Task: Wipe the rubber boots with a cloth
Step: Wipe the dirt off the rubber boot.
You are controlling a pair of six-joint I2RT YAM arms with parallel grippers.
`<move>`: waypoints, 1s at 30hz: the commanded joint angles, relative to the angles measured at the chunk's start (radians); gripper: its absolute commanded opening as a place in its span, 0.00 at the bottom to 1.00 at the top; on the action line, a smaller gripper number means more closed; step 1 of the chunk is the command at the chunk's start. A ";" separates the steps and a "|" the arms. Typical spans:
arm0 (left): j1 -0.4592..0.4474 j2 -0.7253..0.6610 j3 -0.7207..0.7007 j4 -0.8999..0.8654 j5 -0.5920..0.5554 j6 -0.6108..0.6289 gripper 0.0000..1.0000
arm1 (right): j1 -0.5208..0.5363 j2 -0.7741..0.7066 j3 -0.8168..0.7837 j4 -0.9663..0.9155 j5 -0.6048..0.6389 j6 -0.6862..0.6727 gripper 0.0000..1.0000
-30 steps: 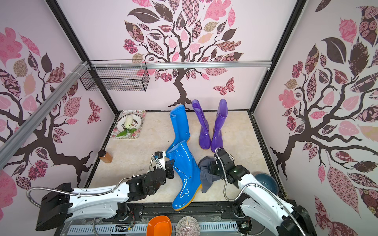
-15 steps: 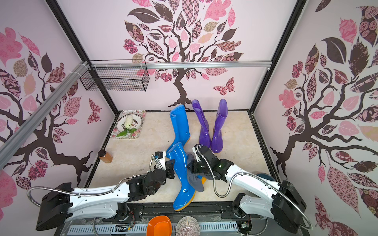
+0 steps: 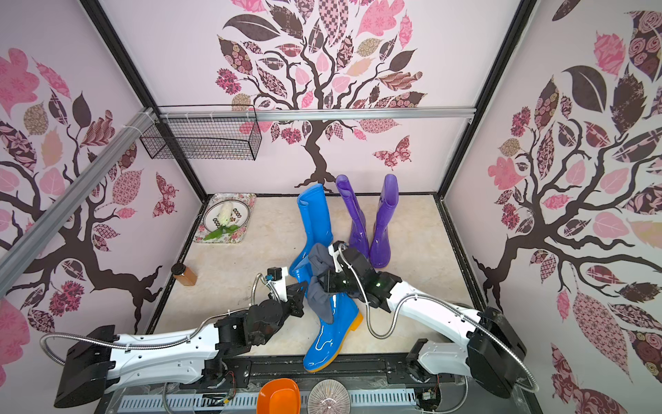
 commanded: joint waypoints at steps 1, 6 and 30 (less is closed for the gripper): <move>-0.005 -0.029 -0.023 0.066 -0.018 -0.004 0.00 | 0.001 -0.138 -0.107 -0.151 0.189 0.059 0.00; -0.005 -0.004 -0.023 0.100 -0.020 -0.002 0.00 | 0.004 -0.231 -0.260 -0.143 0.137 0.098 0.00; -0.012 -0.021 -0.016 0.088 0.007 0.021 0.00 | 0.064 -0.158 -0.038 -0.007 0.145 0.001 0.00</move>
